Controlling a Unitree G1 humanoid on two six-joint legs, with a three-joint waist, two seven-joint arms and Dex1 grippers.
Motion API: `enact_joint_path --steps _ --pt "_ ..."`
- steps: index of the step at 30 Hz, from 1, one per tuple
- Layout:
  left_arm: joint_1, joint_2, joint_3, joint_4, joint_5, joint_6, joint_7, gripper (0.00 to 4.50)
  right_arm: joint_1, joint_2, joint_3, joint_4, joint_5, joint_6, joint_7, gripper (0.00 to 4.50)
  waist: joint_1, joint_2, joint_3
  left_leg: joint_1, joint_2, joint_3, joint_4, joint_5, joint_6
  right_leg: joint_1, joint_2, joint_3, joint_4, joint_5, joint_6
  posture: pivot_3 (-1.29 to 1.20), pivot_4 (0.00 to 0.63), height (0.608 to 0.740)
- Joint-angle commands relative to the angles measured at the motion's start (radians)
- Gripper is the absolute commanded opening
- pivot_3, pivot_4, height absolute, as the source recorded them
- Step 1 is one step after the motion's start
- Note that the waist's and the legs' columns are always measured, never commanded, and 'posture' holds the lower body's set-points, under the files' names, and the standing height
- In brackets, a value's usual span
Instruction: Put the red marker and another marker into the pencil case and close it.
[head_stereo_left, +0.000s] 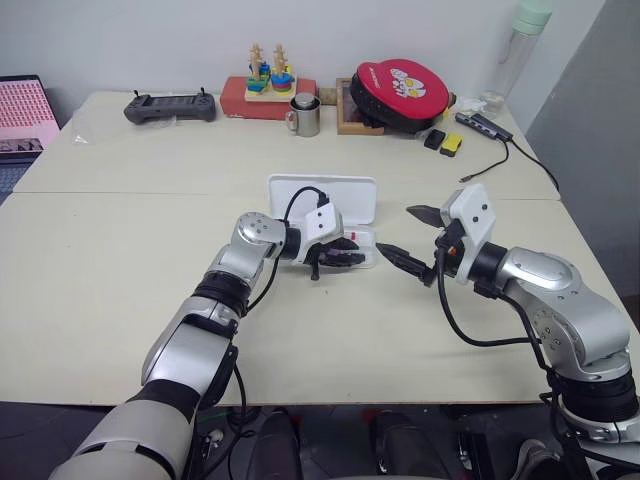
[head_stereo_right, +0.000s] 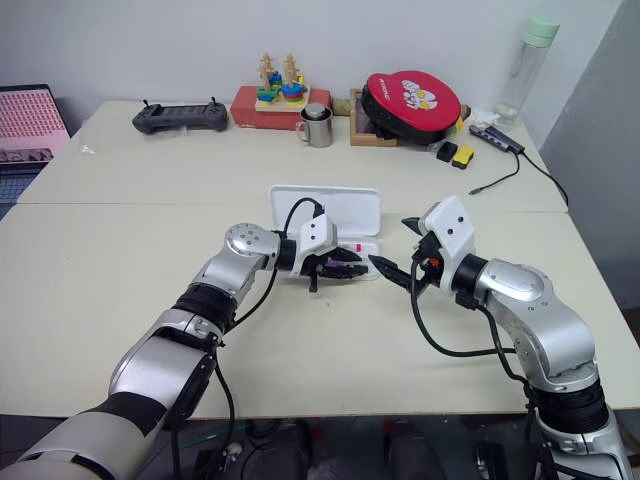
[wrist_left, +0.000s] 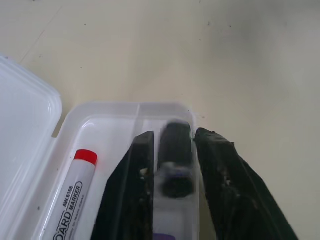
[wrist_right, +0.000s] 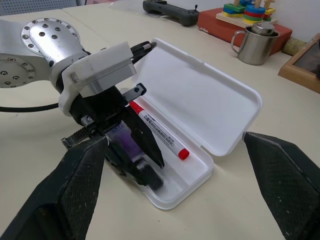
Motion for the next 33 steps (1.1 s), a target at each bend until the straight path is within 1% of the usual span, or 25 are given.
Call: enact_joint_path --steps 1,7,10,12,13,14,15,16,17,19,22,25,26,28,32,33 --pt "-0.028 -0.007 0.019 -0.006 0.004 -0.025 -0.005 2.26 -0.018 -0.005 -0.022 -0.024 0.008 -0.016 -0.004 4.50 0.000 0.000 0.000 0.000 0.000 0.000 0.000 0.000 0.000 0.000 0.000 0.000 0.000 0.000 0.000 0.00 0.150 0.740" --pt "-0.018 0.003 0.042 -0.035 -0.006 -0.007 0.025 3.45 -0.053 0.000 -0.020 0.012 0.009 -0.030 0.009 4.50 0.000 0.000 0.000 0.000 0.000 0.000 0.000 0.000 0.000 0.000 0.000 0.000 0.000 0.000 0.000 0.00 0.150 0.740" --pt "-0.001 0.027 0.107 -0.102 -0.060 0.063 0.053 3.93 -0.142 0.001 -0.002 0.097 0.004 -0.042 0.041 4.50 -0.004 0.000 0.000 0.000 0.000 0.000 0.001 0.000 0.000 0.000 0.000 0.000 0.001 0.000 0.000 0.00 0.150 0.740" --pt "0.021 0.041 0.152 -0.156 -0.098 0.109 0.068 4.37 -0.219 0.011 0.011 0.186 -0.011 -0.058 0.056 4.50 -0.009 0.000 0.000 0.001 0.000 0.000 0.001 0.000 0.000 0.000 0.000 0.000 0.001 0.001 0.001 0.00 0.150 0.740" --pt "0.034 0.045 0.168 -0.183 -0.111 0.129 0.076 4.47 -0.248 0.013 0.016 0.227 -0.018 -0.068 0.065 4.50 -0.012 0.000 0.000 0.001 0.000 0.000 0.001 0.000 0.000 0.000 0.000 0.000 0.001 0.001 0.001 0.00 0.150 0.740" --pt "0.057 0.057 0.203 -0.221 -0.140 0.166 0.089 4.47 -0.293 0.016 0.041 0.300 -0.048 -0.101 0.081 4.50 -0.011 0.000 0.000 0.001 0.000 0.000 0.001 0.000 0.000 0.000 0.000 0.000 0.002 0.001 0.001 0.00 0.150 0.740" --pt "0.075 0.063 0.226 -0.253 -0.160 0.197 0.102 4.50 -0.324 0.016 0.058 0.355 -0.068 -0.128 0.096 4.16 -0.013 0.001 0.000 0.001 0.000 0.000 0.001 0.000 0.000 0.001 0.000 0.000 0.002 0.001 0.000 0.00 0.150 0.740" --pt "0.105 0.076 0.271 -0.300 -0.200 0.244 0.120 4.50 -0.382 0.034 0.083 0.451 -0.103 -0.166 0.097 4.05 -0.011 0.000 0.000 0.002 0.000 0.000 0.001 0.000 0.000 0.001 0.000 0.000 0.001 0.001 0.000 0.00 0.150 0.740" --pt "0.127 0.085 0.302 -0.337 -0.229 0.280 0.134 4.50 -0.424 0.049 0.099 0.522 -0.128 -0.195 0.098 3.73 -0.016 0.000 0.000 0.002 0.000 0.000 0.000 0.000 0.000 0.001 0.000 0.000 0.001 0.001 0.000 0.00 0.150 0.740" --pt "0.168 0.099 0.349 -0.414 -0.277 0.344 0.160 4.50 -0.488 0.078 0.118 0.644 -0.167 -0.255 0.107 3.28 -0.016 0.001 0.000 0.003 0.001 0.000 0.000 0.000 0.000 0.001 0.000 0.000 0.002 0.001 0.000 0.00 0.150 0.740" --pt "0.262 0.118 0.450 -0.581 -0.376 0.453 0.232 4.50 -0.608 0.140 0.155 0.981 -0.270 -0.428 0.081 2.58 -0.013 0.001 0.000 0.003 0.001 0.000 0.000 0.000 0.000 0.001 0.000 0.000 0.002 0.001 0.000 0.00 0.150 0.740" --pt "0.333 0.125 0.511 -0.710 -0.445 0.532 0.289 4.50 -0.685 0.185 0.154 1.231 -0.332 -0.575 0.036 1.90 -0.009 0.001 0.000 0.002 0.000 0.000 0.000 0.000 0.000 0.001 0.000 -0.001 0.002 0.001 0.000 0.00 0.150 0.740" --pt "0.349 0.126 0.519 -0.741 -0.457 0.548 0.305 4.50 -0.706 0.195 0.150 1.294 -0.347 -0.617 0.028 1.77 -0.007 0.001 0.000 0.003 0.001 0.000 0.000 0.000 0.000 0.002 0.000 0.000 0.001 0.001 0.000 0.00 0.150 0.740" --pt "0.373 0.129 0.532 -0.790 -0.481 0.578 0.334 4.50 -0.741 0.216 0.132 1.398 -0.363 -0.681 0.006 1.14 0.003 0.001 0.000 0.002 0.000 0.000 -0.001 0.000 0.000 0.002 -0.001 -0.001 0.001 0.001 0.000 0.00 0.150 0.740" --pt "0.401 0.135 0.526 -0.844 -0.488 0.605 0.368 4.50 -0.788 0.241 0.103 1.528 -0.373 -0.766 -0.011 0.13 0.007 0.001 0.000 0.002 0.000 0.000 0.000 0.000 0.000 0.002 -0.001 -0.001 0.001 0.001 0.000 0.00 0.150 0.740" --pt "0.416 0.135 0.528 -0.871 -0.492 0.611 0.385 4.50 -0.802 0.254 0.075 1.549 -0.347 -0.779 -0.006 0.04 0.005 0.001 0.000 0.002 0.000 0.000 0.000 0.000 0.000 0.002 -0.001 -0.001 0.001 0.001 0.000 0.00 0.150 0.740"
